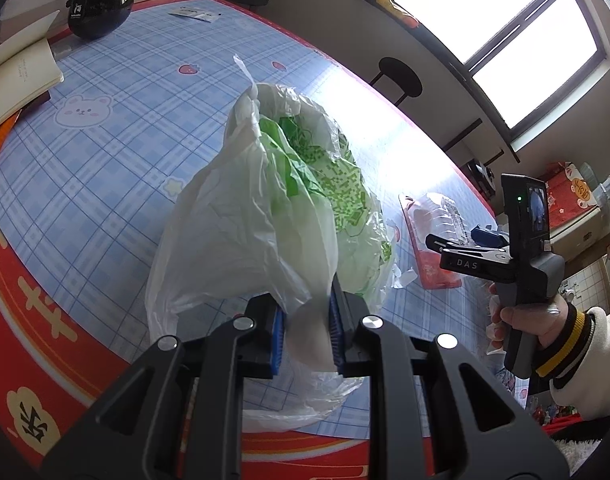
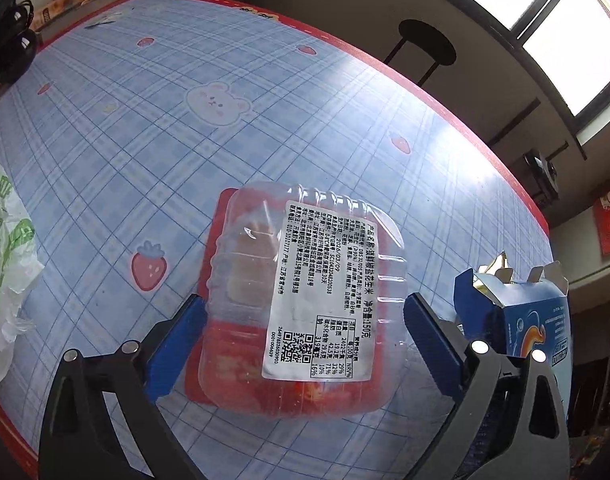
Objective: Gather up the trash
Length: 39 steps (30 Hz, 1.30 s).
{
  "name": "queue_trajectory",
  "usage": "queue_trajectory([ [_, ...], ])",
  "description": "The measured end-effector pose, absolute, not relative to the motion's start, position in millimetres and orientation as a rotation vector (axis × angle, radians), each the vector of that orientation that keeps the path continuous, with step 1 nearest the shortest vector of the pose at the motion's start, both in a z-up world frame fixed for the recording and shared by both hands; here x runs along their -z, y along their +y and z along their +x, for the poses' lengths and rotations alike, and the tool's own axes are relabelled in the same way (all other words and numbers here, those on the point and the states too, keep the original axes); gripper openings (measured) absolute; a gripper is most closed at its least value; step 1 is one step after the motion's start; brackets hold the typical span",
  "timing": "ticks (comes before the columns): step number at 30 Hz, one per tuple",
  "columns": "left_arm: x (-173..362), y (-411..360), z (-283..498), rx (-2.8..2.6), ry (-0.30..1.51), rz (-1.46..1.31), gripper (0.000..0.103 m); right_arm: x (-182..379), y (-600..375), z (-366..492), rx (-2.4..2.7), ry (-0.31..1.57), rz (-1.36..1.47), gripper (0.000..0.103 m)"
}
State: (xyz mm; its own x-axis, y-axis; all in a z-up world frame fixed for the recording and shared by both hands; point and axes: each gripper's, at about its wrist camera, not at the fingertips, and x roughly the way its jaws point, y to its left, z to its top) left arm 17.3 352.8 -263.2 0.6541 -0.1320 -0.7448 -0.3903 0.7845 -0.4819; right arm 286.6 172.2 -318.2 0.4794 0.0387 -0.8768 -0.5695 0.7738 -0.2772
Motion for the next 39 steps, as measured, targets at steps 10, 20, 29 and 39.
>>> queue_trajectory([
  [10, 256, 350, 18, -0.158, 0.842, -0.665, 0.022, 303, 162, 264, -0.468, 0.993, -0.571, 0.071],
  [20, 241, 346, 23, -0.145, 0.811, -0.642, 0.022, 256, 140, 246, -0.525, 0.913, -0.431, 0.071],
  [29, 197, 335, 28, -0.125, 0.725, -0.575, 0.022, 210, 87, 251, -0.477, 0.86, -0.33, 0.001],
  [39, 187, 322, 37, -0.134, 0.716, -0.568, 0.022, 217, 59, 259, -0.527, 0.879, -0.244, 0.061],
])
